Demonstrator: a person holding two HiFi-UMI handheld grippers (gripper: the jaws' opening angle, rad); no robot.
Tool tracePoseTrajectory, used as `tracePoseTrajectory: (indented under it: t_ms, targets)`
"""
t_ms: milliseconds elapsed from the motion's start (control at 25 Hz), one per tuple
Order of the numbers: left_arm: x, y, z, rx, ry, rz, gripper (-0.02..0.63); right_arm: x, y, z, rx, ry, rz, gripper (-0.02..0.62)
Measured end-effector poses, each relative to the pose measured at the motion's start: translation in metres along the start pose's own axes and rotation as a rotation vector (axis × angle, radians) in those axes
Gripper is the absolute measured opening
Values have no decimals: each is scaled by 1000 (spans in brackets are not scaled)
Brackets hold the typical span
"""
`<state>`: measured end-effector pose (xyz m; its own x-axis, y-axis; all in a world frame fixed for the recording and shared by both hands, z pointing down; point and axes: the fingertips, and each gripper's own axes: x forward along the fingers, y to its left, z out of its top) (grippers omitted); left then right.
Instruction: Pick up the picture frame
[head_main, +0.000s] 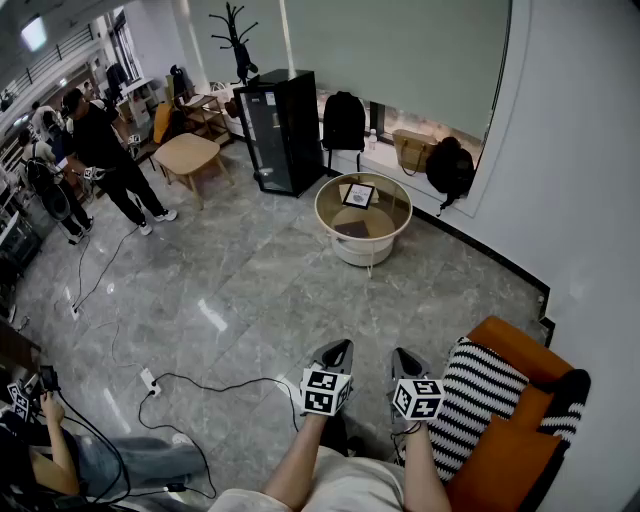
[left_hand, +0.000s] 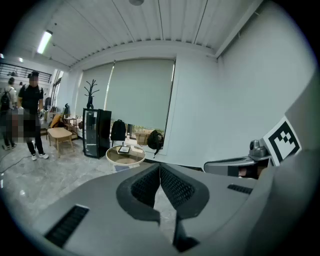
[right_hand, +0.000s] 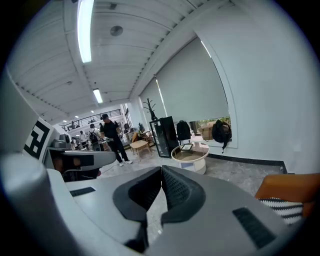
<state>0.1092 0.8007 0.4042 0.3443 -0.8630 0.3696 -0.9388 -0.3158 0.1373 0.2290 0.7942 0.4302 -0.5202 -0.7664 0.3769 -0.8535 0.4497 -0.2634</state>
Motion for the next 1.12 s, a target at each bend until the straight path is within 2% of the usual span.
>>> tracePoseTrajectory:
  t_ms: [160,280,400,640,920,1120]
  targets:
    - [14,17,-10,-25,11,-14,20,17,-3,-8,-5,14,-2,34]
    - [38,29,-6,-39,17,-15,20,38,-13,2,-13,22,-6,34]
    - [68,38,8,-62,22,-28,20,58,-30,22,-20,21,-33,34]
    - [132,58,44,-84,21,-67,20,99,-58,58,111,-20,-23,34]
    - [198,94,67,-97,49,-88,20,161,-84,90,127,-5,-35,34]
    - [246,122,81,-151,60,-103,20,206,-96,108,112,26,-44,34]
